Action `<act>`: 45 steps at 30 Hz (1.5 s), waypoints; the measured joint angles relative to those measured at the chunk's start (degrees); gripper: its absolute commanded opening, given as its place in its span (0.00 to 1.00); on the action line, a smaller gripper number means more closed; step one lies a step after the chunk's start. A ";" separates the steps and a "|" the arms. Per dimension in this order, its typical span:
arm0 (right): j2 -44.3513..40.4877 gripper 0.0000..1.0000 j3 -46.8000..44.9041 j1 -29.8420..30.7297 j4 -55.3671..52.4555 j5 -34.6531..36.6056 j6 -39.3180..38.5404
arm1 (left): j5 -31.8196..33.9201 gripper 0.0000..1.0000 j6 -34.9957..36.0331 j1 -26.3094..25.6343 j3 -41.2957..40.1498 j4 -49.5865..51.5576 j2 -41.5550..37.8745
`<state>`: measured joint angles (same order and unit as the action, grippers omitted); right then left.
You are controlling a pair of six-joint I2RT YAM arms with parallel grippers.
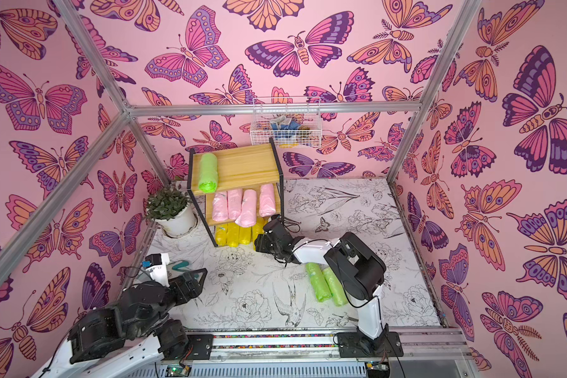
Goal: Sort the rolls of trash bags by color and place them on the shelf
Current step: Place the roll of trash bags on the shelf.
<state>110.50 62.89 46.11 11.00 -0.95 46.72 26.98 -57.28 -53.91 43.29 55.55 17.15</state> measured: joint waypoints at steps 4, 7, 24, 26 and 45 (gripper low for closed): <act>-3.61 0.66 -2.51 0.17 1.03 0.26 0.72 | -0.13 0.99 0.00 0.00 0.00 -0.04 0.24; -5.49 0.64 -3.26 0.39 2.16 0.28 1.14 | -0.22 0.99 0.00 0.00 0.00 -0.07 0.28; -7.39 0.42 -9.81 5.16 8.33 0.52 4.59 | -0.59 0.99 0.00 0.00 0.00 -0.09 0.26; -7.10 0.41 -9.75 5.14 9.51 0.74 4.68 | -0.59 0.99 0.00 0.00 0.00 -0.09 0.26; 0.70 0.40 -3.74 0.79 15.19 -0.96 4.24 | -0.35 0.99 -0.42 0.00 -0.02 0.87 -1.84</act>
<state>111.20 59.16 46.89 26.20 -1.91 50.96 26.63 -57.69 -53.91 43.27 56.42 15.31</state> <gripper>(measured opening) 0.397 0.988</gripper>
